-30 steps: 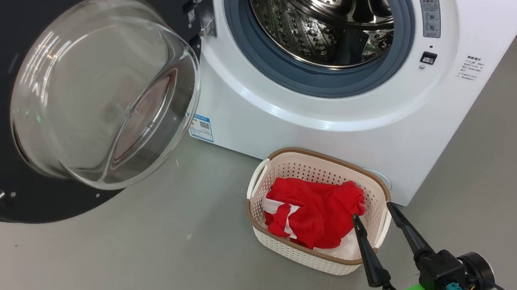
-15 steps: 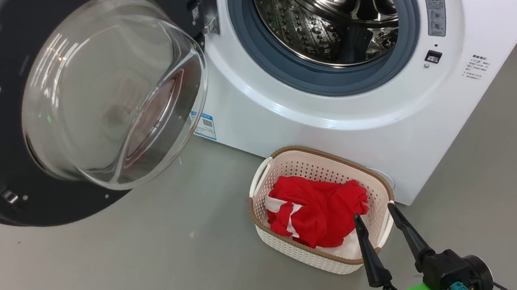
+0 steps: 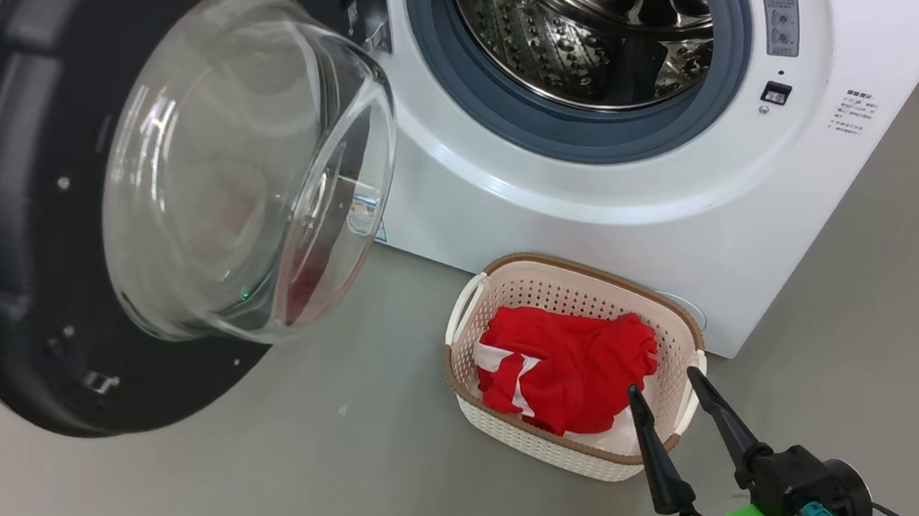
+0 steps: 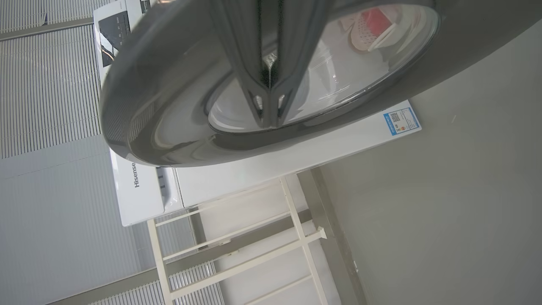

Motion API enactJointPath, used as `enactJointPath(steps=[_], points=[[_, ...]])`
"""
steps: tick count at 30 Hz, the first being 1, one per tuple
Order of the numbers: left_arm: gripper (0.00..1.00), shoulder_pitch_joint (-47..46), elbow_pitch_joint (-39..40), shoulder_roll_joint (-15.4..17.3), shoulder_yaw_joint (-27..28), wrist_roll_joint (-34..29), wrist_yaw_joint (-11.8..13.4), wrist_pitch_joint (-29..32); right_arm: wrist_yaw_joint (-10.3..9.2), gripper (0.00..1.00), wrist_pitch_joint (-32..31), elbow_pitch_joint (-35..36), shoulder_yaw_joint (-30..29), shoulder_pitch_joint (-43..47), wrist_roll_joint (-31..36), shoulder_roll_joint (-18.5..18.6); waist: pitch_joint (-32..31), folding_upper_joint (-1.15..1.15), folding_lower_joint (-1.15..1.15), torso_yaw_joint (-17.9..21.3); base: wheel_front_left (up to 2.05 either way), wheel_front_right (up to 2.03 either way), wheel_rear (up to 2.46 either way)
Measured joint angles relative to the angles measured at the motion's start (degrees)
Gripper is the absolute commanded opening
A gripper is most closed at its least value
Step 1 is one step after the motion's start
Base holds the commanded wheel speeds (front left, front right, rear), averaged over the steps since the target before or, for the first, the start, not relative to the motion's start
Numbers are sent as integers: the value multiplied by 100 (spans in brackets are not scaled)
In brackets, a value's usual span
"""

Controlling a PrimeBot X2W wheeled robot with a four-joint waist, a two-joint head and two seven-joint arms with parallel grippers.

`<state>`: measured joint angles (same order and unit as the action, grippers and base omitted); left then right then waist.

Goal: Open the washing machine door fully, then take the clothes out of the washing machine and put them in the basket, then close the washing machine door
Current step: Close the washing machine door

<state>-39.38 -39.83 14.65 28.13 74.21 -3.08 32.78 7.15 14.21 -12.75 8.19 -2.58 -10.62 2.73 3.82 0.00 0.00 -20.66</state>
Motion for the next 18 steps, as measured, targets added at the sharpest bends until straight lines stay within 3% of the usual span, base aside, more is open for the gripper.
enactJointPath(steps=[9, 18], points=[[0, 435, 794, -447, -34, 141, 114, 141, 0, 100, 10, -40, 3, -2, -40, 2, 19, 0, 0, -15, 0, 0, 0], [0, 769, 1875, -1007, -4, 605, 481, 516, -1, 100, 25, -27, -3, -2, -77, 2, 27, 0, 0, -36, 0, 0, 0]])
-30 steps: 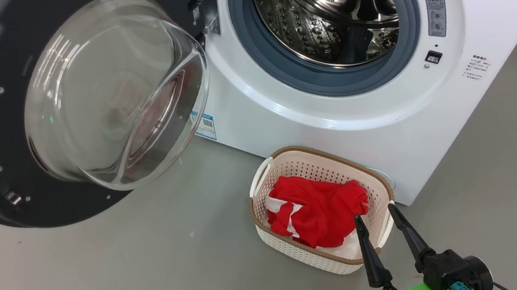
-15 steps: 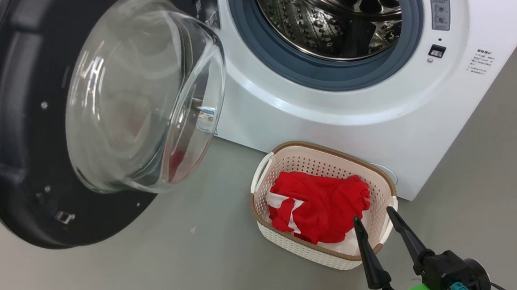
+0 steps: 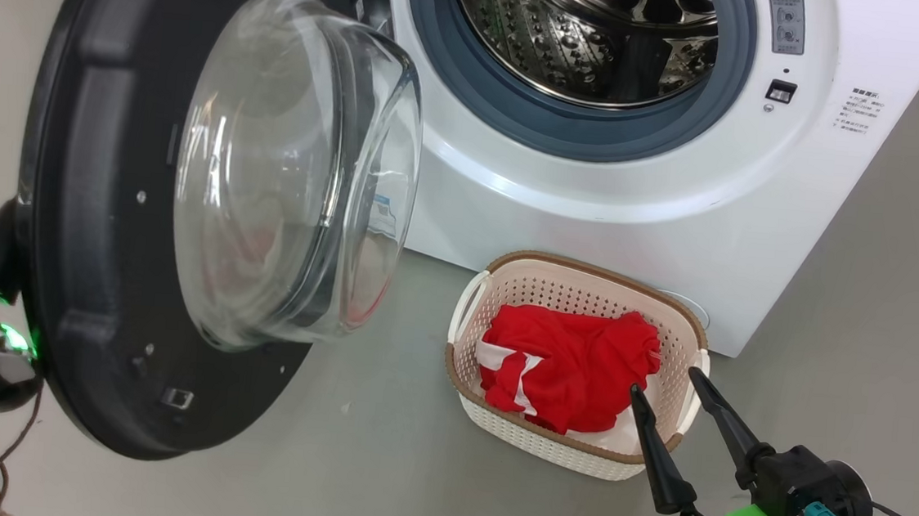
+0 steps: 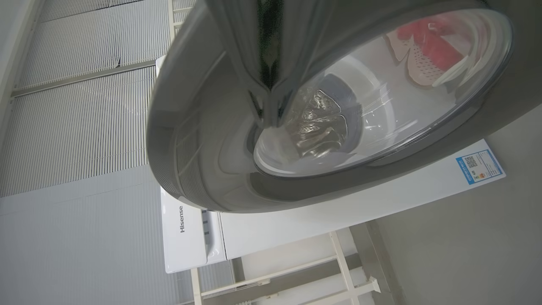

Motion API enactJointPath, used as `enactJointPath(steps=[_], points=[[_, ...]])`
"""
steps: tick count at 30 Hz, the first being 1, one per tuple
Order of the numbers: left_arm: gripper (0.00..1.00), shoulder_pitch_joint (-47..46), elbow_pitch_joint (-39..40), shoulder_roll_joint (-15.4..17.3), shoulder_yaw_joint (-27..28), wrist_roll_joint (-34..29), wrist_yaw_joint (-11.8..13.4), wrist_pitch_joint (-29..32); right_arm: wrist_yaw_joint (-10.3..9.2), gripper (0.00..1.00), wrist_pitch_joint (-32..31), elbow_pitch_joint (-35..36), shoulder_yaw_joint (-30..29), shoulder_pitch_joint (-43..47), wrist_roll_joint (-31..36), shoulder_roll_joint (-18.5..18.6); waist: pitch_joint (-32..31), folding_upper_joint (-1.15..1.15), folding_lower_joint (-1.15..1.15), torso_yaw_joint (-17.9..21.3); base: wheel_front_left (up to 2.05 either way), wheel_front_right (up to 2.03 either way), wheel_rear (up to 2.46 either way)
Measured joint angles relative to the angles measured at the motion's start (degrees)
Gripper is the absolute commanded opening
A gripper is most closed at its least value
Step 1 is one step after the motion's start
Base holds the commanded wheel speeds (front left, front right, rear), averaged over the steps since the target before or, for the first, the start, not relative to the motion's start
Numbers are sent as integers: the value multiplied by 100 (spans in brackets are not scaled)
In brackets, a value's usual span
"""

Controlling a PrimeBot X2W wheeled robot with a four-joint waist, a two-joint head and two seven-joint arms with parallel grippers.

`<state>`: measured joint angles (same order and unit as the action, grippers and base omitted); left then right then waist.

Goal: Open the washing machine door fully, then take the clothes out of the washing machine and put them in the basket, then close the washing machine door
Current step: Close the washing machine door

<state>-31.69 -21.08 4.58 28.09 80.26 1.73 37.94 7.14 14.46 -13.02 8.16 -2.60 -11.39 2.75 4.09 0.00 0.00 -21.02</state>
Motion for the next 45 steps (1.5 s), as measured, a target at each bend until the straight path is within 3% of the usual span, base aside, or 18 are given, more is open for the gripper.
enactJointPath(steps=[13, 34, 45], points=[[0, 372, 927, -252, -417, 365, 382, 4, 0, 100, 1, 34, 10, -5, -276, 0, -7, 0, 0, 154, 0, 0, 0], [0, 676, 1147, -272, -1847, 1310, 422, -760, 0, 100, 16, 35, 34, -6, -333, 0, -4, 0, 0, 532, 0, 0, 0], [0, 676, 1129, -268, -2139, 1412, 371, -1010, 0, 100, 16, 38, 47, -18, -338, 0, 61, 0, 0, 794, 0, 0, 0]])
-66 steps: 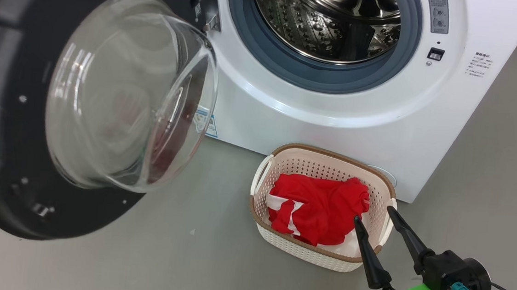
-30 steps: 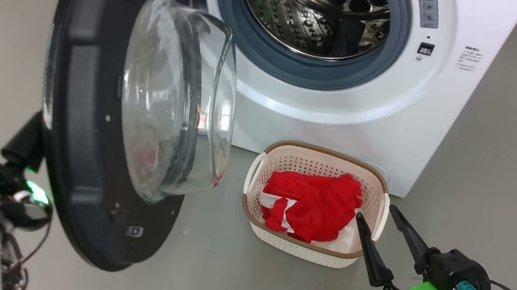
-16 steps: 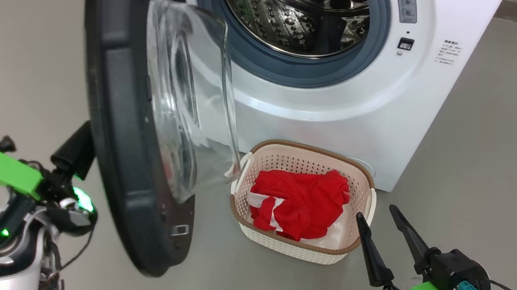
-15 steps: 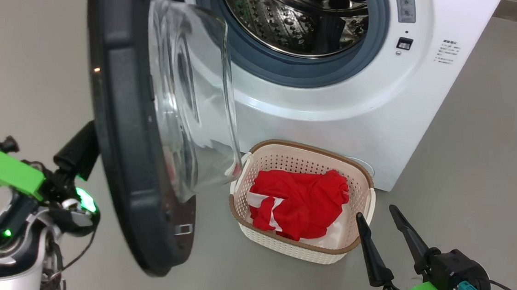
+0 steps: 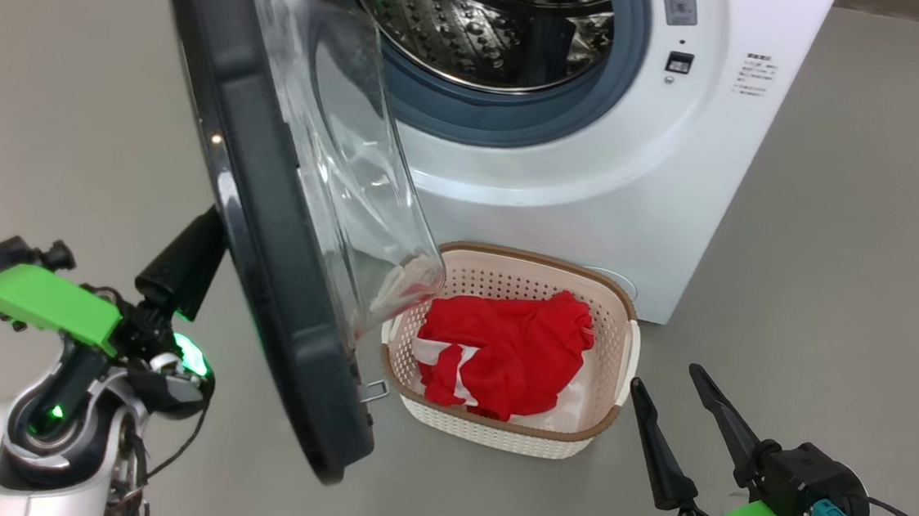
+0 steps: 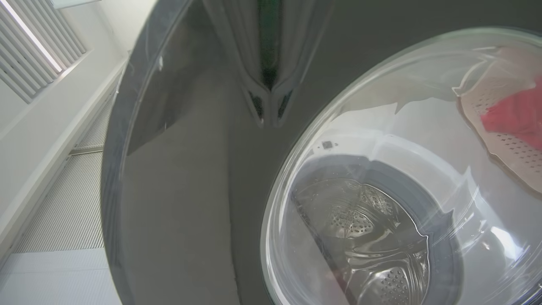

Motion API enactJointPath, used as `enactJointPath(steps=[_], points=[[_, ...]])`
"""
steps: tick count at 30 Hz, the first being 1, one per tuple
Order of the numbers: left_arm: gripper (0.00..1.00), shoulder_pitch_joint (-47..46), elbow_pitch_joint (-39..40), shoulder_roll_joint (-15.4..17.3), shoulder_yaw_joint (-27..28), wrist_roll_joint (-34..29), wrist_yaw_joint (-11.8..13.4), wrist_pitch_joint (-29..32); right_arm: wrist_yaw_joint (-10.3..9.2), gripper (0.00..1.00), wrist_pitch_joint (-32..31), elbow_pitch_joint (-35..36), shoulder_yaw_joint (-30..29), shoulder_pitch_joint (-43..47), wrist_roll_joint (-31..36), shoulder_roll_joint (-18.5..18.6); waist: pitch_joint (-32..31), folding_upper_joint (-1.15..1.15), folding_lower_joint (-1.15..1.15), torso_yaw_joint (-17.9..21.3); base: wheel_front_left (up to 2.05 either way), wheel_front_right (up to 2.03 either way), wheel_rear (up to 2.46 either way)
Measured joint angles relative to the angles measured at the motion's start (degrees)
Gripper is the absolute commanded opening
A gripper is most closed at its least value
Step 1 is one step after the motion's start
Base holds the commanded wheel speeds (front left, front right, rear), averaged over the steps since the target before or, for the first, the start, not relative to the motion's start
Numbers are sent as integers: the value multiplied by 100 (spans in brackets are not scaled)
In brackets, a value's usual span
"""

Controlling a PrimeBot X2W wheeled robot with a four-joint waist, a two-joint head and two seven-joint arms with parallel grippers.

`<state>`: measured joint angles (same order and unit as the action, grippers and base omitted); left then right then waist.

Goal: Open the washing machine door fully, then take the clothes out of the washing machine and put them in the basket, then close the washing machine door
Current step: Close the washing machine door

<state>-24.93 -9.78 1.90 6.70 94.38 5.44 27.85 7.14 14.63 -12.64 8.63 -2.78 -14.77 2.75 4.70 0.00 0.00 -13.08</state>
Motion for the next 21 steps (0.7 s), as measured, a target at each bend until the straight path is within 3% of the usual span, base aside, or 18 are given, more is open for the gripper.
enactJointPath(steps=[21], points=[[0, -285, -330, 1, -211, 111, -235, -205, 0, 100, 0, 1, 3, -127, -20, 0, 204, 0, 0, 640, 0, 0, 0]])
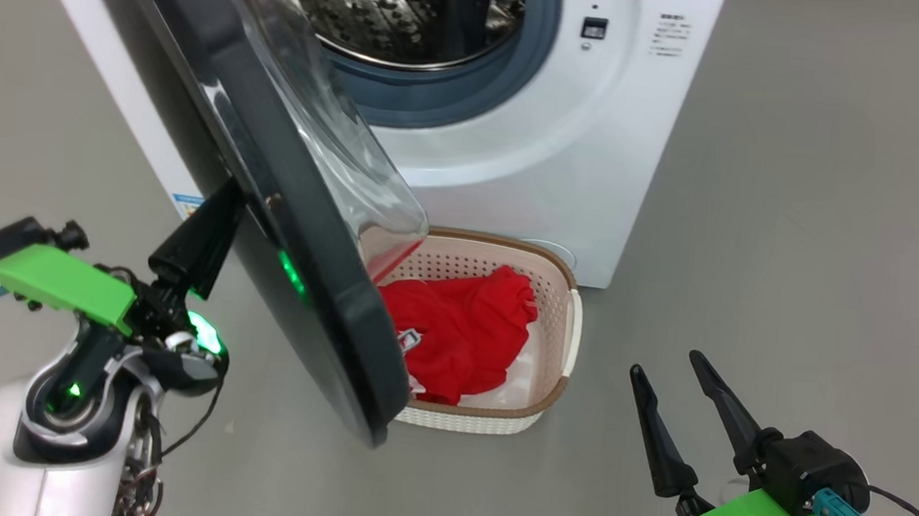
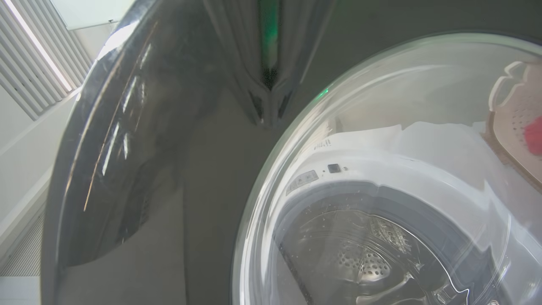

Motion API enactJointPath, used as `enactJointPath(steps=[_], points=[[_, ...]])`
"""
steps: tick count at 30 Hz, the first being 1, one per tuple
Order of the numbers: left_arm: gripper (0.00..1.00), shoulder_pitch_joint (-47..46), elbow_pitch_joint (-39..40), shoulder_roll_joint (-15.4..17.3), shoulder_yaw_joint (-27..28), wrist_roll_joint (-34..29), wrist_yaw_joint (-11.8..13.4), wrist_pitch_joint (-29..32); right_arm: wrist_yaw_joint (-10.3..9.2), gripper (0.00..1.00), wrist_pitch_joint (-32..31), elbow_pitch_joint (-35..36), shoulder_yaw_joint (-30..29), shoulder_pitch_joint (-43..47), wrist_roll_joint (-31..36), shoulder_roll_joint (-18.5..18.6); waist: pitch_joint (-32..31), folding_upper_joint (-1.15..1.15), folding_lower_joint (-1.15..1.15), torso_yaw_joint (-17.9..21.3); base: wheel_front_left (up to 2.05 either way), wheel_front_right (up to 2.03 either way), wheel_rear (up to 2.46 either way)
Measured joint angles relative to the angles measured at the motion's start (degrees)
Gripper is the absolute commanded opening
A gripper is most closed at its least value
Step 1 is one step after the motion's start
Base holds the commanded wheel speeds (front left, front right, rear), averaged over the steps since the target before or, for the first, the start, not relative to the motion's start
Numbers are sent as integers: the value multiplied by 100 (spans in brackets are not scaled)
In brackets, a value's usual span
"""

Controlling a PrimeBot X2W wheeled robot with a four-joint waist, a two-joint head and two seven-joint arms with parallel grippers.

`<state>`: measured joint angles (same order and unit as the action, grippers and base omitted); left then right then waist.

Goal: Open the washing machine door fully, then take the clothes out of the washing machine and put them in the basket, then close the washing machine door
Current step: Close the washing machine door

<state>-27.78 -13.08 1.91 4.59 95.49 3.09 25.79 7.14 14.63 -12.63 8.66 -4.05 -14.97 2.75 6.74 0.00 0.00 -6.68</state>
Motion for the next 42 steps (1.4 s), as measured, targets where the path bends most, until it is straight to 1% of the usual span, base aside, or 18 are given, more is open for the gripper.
enactJointPath(steps=[4, 14, 17, 20, 42], points=[[0, -112, -65, 0, -19, 0, -65, -31, 0, 100, 0, 4, -12, -10, 0, 0, 59, 0, 0, 146, 0, 0, 0], [0, -506, -414, -4, -100, 94, -221, -421, 0, 100, 0, 38, -24, -151, -1, 1, 249, 0, 0, 504, 0, 0, 0], [0, -639, -512, 0, -151, 233, -277, -426, 0, 100, 0, 48, -24, -215, -1, 2, 325, 0, 0, 597, 0, 0, 0], [0, -772, -572, -5, -222, 234, -367, -427, 0, 100, 0, 57, -44, -262, -11, 2, 410, 0, 0, 679, 0, 0, 0], [0, -1888, -1003, -5, -382, 169, -627, -475, 0, 100, 0, 127, -86, -699, -12, 4, 1126, 0, 0, 1116, 0, 0, 0]])
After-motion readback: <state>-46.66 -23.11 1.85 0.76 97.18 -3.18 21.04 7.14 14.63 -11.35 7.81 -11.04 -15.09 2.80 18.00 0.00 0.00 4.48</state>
